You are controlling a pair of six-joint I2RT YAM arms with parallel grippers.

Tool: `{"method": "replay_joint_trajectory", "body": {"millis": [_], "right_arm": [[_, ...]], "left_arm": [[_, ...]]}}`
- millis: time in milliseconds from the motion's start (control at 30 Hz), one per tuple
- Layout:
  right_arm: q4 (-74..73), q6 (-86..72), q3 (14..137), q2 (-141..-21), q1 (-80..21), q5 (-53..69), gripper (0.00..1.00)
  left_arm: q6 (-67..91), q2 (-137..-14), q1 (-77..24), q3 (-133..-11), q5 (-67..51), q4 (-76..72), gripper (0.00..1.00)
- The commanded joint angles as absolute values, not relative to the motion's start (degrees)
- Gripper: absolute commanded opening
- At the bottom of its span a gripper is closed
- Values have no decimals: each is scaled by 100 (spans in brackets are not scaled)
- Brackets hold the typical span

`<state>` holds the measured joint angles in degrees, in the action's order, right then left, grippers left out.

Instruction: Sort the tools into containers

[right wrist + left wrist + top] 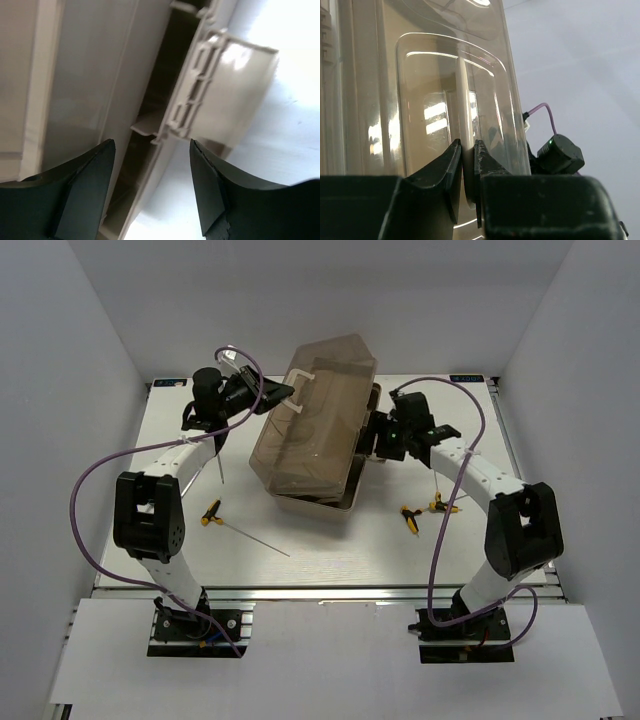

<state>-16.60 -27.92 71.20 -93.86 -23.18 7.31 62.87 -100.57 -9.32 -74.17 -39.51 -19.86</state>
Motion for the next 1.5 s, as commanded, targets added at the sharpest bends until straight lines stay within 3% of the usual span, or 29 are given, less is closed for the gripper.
{"method": "replay_joint_trajectory", "body": {"millis": [0,267,467,933,1133,1200,1467], "right_arm": [[-1784,-2962,7076,-9168,-2522,326,67],[-1951,-3120,6584,-8693,-2628,167,64],[-1759,-3357,6205,-8736,-2759,536,54],[-1477,-3568,6346,-9184,-2962,475,52],[-1406,-3858,6179,-9457,-2787,317,28],[-1459,-3858,6161,-9431,-2664,194,3],[-1380,-3701,5775,-9080,-1855,97,0]], "left_arm": [[6434,-9747,-896,-7514,-4359,-2760,0],[6460,-9765,-888,-7524,-4394,-2856,0],[6609,-9756,-888,-7400,-4403,-3058,0],[6723,-9492,-607,-7225,-4482,-3111,0],[6890,-9378,-194,-6953,-4579,-3243,0],[6978,-9343,112,-6839,-4649,-3366,0],[7163,-9597,615,-6223,-4825,-3867,1]]}}
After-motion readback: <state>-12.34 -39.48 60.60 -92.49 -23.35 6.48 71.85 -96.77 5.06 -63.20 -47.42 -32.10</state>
